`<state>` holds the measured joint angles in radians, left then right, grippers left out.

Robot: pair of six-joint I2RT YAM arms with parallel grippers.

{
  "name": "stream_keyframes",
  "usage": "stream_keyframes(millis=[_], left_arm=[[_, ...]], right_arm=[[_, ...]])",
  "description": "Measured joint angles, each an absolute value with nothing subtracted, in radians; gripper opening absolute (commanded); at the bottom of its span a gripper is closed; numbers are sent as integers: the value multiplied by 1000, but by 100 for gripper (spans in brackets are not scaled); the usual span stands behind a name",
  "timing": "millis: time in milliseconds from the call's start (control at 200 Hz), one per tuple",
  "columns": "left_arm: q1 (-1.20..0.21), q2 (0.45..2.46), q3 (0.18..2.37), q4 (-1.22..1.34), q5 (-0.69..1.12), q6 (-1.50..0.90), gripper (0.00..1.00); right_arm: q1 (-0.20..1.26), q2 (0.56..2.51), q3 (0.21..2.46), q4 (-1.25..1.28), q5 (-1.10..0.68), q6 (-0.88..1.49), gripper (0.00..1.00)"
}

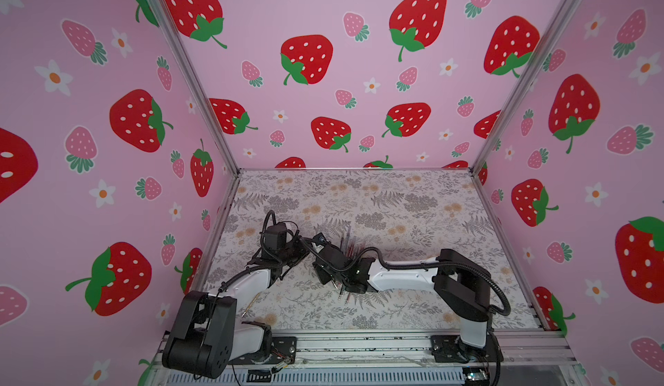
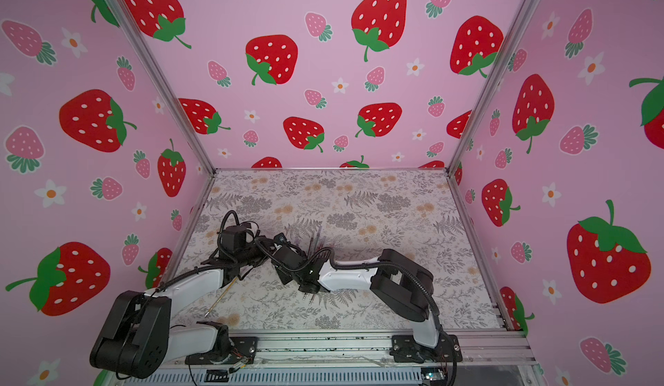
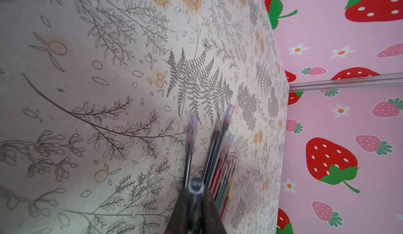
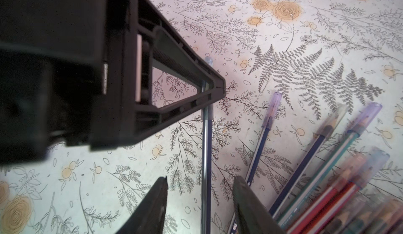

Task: Remove the protective cover of the pencils
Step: Remove the protective sleeve from the pencil.

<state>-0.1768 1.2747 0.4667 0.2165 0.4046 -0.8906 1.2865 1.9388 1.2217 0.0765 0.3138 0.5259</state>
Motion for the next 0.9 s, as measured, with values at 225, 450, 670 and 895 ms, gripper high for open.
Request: stream_keyframes(millis=[225, 450, 670, 895], left_arm=[[-177, 1259, 469, 203, 414, -895, 0], [-176, 1262, 486, 197, 420, -896, 0], [-177, 1281, 495, 197, 429, -900, 0], [-177, 1283, 516, 158, 434, -901, 0]], right_arm=[[1286, 1966, 1229, 55, 304, 532, 21], [1282, 1966, 1229, 60, 306, 527, 3], [1283, 1965, 1220, 64, 313, 522, 0], [1293, 1956, 1197, 88, 331, 524, 0]])
